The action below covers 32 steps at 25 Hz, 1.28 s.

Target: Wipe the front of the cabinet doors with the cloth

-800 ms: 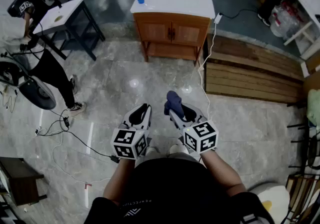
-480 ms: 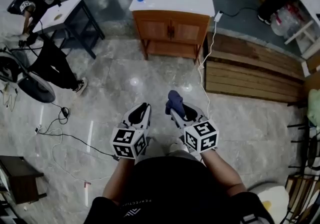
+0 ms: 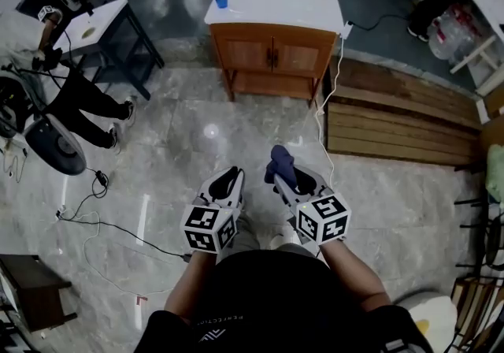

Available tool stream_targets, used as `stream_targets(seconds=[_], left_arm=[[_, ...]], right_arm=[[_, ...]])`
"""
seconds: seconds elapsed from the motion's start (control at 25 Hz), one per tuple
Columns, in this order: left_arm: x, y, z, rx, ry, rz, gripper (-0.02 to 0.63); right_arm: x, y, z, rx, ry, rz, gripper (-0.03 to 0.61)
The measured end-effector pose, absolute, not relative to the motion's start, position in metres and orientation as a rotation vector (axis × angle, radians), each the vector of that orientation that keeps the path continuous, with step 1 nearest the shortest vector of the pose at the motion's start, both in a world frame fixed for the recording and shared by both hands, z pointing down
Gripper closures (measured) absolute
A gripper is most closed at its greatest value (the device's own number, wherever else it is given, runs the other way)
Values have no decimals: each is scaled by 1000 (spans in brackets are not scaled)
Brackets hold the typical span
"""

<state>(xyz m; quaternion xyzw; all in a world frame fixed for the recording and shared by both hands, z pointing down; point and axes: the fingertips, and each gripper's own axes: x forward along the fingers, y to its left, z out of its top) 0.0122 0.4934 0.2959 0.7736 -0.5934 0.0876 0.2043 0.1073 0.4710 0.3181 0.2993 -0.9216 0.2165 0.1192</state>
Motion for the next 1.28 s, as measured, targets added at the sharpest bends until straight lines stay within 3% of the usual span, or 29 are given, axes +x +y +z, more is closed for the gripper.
stream_targets(seconds=[1.28], left_arm=[[-200,317,303,2198,-1502,286,565]], right_arm=[[-105,291,325,969,-2614,729,426]])
